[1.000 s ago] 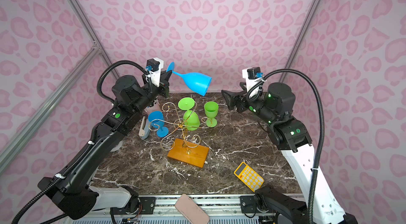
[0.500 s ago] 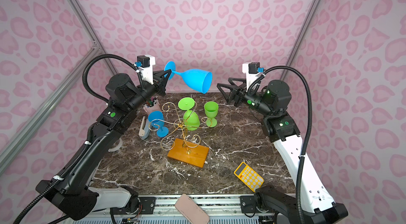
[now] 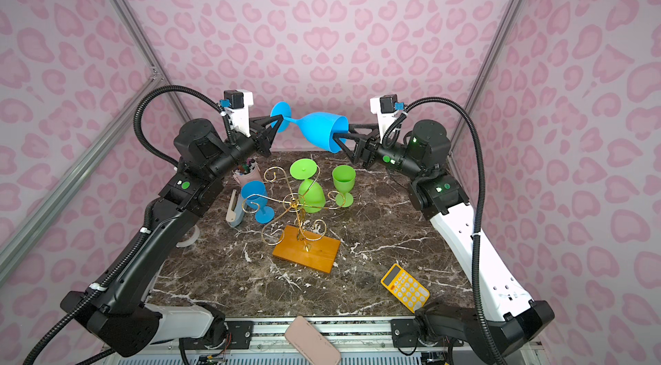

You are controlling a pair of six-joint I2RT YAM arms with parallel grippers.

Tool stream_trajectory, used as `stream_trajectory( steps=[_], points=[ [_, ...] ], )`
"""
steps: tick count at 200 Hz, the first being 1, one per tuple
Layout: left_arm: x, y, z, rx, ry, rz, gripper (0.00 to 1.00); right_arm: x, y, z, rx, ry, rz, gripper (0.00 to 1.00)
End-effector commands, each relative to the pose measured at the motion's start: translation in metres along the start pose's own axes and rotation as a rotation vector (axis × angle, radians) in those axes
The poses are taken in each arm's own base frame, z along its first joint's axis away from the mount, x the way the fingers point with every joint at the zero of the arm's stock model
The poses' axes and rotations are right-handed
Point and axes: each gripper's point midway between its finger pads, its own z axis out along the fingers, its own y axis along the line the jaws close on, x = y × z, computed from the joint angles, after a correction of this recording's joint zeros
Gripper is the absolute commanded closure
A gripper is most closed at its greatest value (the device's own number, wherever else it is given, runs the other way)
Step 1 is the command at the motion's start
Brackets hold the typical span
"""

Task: Take the wine glass off the wine glass rack
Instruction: Pass the wine glass.

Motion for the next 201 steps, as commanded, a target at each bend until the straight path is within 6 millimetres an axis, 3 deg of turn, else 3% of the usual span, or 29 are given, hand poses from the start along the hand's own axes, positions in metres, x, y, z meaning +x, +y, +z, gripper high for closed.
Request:
stream_trajectory(
  steps=[1,32,69,110,176,201],
  points=[
    [-0.015,-0.008,-0.001,0.044,-0.049,-0.011,0.96,-0.005,-0.007,0.006,0.017,-0.018,-0.015,0.37],
    [-0.016,-0.009,-0.002,0.053,-0.05,-0.022,0.96,-0.004,-0.013,0.015,0.028,-0.004,-0.009,0.54],
    [-0.016,-0.014,0.0,0.082,-0.046,-0.037,0.96,-0.005,-0.011,0.019,0.025,0.004,-0.005,0.81],
    [-0.019,-0.016,-0.001,0.094,-0.051,-0.049,0.96,-0.008,-0.007,0.02,0.021,0.003,-0.004,0.99],
    [-0.02,-0.015,-0.002,0.089,-0.055,-0.071,0.97,-0.011,0.0,0.015,0.023,-0.005,-0.013,1.0],
    [-0.02,-0.012,-0.003,0.068,-0.06,-0.072,0.77,-0.015,0.001,0.009,0.045,-0.017,-0.012,1.0]
  ],
)
